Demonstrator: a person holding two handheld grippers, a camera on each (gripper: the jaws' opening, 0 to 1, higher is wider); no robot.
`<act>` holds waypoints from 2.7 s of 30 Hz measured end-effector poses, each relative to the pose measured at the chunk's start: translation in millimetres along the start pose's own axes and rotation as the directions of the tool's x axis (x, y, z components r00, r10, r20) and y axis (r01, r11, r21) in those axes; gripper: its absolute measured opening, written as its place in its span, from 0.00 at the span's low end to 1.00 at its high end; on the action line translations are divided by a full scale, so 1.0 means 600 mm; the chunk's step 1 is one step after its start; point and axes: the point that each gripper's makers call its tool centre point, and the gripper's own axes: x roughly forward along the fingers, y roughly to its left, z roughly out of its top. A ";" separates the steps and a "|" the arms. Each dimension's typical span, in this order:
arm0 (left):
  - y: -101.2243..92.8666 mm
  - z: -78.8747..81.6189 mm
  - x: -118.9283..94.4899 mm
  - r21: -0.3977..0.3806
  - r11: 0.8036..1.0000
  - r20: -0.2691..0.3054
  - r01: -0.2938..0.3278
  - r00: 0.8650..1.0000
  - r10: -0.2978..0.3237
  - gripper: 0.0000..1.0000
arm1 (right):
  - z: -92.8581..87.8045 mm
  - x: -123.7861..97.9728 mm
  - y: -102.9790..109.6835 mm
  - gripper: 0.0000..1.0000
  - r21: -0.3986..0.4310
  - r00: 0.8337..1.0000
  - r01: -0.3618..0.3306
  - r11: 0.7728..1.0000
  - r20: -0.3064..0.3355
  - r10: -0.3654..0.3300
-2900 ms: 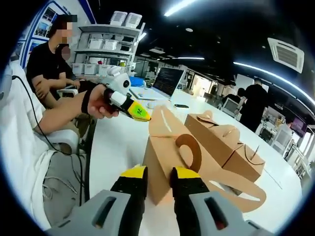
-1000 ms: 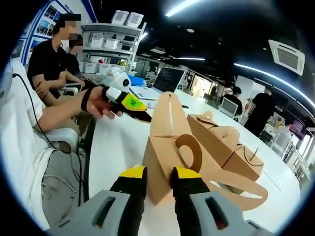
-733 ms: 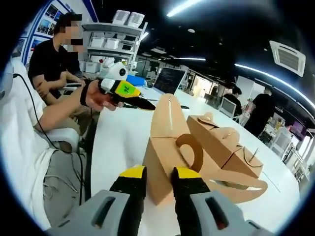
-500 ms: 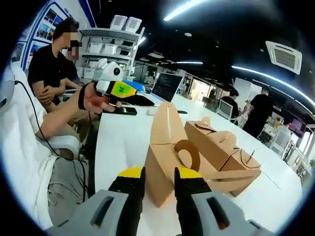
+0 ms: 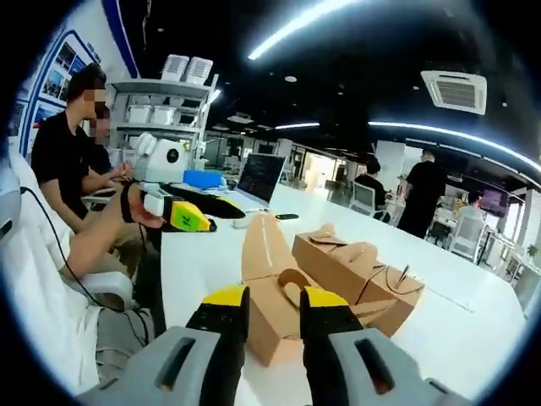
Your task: Pick up one paper box from the group, open the paper box, and remove the item inside
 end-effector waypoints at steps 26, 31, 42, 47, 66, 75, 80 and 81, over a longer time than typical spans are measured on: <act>0.009 -0.055 0.087 0.078 0.994 -0.195 0.077 0.979 -0.061 0.29 | -0.037 0.048 -0.033 0.24 -0.008 0.993 0.008 1.000 -0.114 -0.009; 0.019 -0.065 0.095 0.068 0.995 -0.214 0.071 0.975 -0.055 0.29 | -0.049 0.058 -0.036 0.24 -0.010 0.990 0.002 1.000 -0.140 -0.003; 0.036 -0.090 0.104 0.046 0.998 -0.249 0.035 0.968 -0.023 0.27 | -0.067 0.075 -0.049 0.22 -0.010 0.985 0.011 1.000 -0.172 -0.013; 0.047 -0.103 0.108 0.029 0.999 -0.261 0.026 0.965 -0.017 0.27 | -0.073 0.083 -0.056 0.22 0.005 0.985 0.021 1.000 -0.174 -0.020; 0.049 -0.111 0.111 -0.022 0.999 -0.254 0.026 0.967 -0.031 0.23 | -0.077 0.104 -0.081 0.21 0.036 0.984 0.047 0.998 -0.175 -0.040; 0.051 -0.111 0.111 -0.015 0.999 -0.259 0.028 0.965 -0.031 0.23 | -0.084 0.110 -0.092 0.09 0.044 0.982 0.077 0.996 -0.174 -0.068; 0.051 -0.110 0.111 0.001 1.000 -0.264 0.030 0.964 -0.028 0.24 | -0.078 0.104 -0.088 0.07 0.038 0.984 0.071 0.997 -0.168 -0.064; 0.050 -0.110 0.111 0.006 1.000 -0.266 0.031 0.964 -0.028 0.25 | -0.076 0.103 -0.087 0.07 0.037 0.984 0.069 0.997 -0.165 -0.062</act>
